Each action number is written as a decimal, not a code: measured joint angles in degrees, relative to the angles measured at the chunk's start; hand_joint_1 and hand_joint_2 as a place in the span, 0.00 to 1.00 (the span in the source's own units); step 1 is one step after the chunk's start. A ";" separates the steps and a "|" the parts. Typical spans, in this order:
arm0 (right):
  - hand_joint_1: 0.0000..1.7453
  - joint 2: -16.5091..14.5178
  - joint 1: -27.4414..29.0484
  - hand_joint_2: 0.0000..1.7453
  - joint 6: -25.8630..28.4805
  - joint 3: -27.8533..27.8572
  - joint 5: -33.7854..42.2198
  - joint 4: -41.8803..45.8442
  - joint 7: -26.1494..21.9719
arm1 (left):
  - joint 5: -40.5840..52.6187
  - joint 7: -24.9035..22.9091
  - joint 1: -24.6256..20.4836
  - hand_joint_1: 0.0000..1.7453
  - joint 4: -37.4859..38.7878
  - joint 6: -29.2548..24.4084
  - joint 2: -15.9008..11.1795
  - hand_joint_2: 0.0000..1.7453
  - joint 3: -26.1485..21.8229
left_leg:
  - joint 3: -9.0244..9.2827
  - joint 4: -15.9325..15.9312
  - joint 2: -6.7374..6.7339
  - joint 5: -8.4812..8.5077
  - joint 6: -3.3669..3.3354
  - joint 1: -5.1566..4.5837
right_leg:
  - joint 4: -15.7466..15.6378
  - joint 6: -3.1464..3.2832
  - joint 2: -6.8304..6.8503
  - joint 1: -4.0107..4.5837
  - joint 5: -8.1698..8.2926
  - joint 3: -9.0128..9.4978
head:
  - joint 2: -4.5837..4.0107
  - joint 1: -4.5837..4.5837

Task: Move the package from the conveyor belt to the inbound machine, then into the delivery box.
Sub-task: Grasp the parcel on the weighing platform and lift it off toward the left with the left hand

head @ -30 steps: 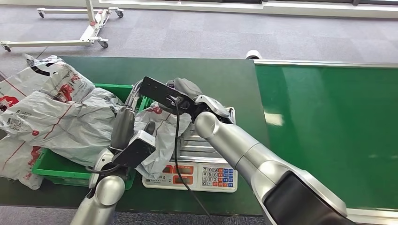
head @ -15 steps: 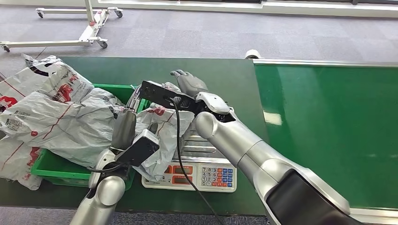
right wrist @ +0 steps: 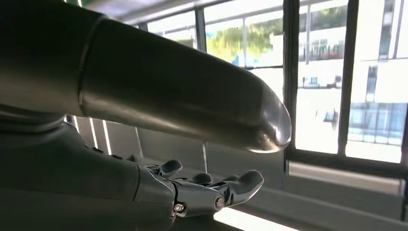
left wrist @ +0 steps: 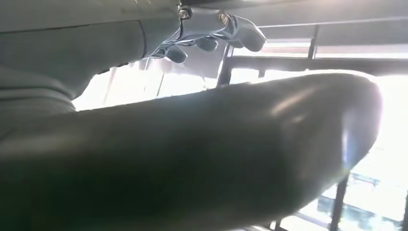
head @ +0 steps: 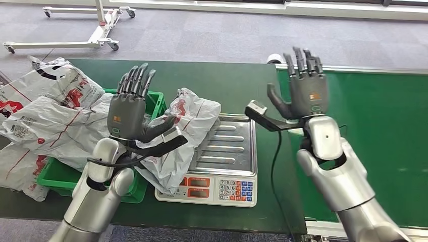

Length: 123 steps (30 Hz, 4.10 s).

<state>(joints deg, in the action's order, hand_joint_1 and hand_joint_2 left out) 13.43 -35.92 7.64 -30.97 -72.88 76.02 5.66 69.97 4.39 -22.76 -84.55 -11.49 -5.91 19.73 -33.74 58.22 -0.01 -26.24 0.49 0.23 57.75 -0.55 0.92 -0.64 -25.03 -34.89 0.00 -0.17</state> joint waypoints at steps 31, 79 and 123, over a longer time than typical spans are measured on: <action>0.00 32.52 5.89 0.00 -3.28 1.96 15.89 25.85 -2.29 | -13.35 5.76 -30.30 0.00 46.14 26.11 -11.66 1.00 18.49 | 0.01 -0.14 -0.82 0.01 0.06 0.01 | 0.12 0.07 -0.77 -0.01 0.19 -0.19 | 0.00 -0.01; 0.00 33.42 21.11 0.00 0.05 6.12 14.71 26.53 -1.85 | -41.46 -2.88 -33.25 0.00 -3.51 36.63 -38.88 1.00 37.70 | -0.41 -0.16 -0.33 0.17 0.19 0.15 | 0.12 0.12 -0.40 0.05 0.18 -0.52 | 0.00 -0.01; 0.00 22.85 12.61 0.00 -0.87 2.31 15.69 20.14 -3.28 | -40.62 8.04 -28.09 1.00 26.78 35.77 -11.92 1.00 45.21 | -0.41 -0.15 -0.14 0.18 0.16 0.09 | 0.12 0.10 -0.17 -0.02 0.19 -0.38 | 0.00 -0.01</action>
<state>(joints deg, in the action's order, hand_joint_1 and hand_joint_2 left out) 36.28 -23.31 6.77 -28.66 -57.19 96.15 2.38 29.35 12.44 -50.85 -57.77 24.28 -17.83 64.94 -34.15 58.07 -0.16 -26.06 0.64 0.32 57.88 -0.45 0.76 -0.65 -24.84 -35.27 0.00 -0.17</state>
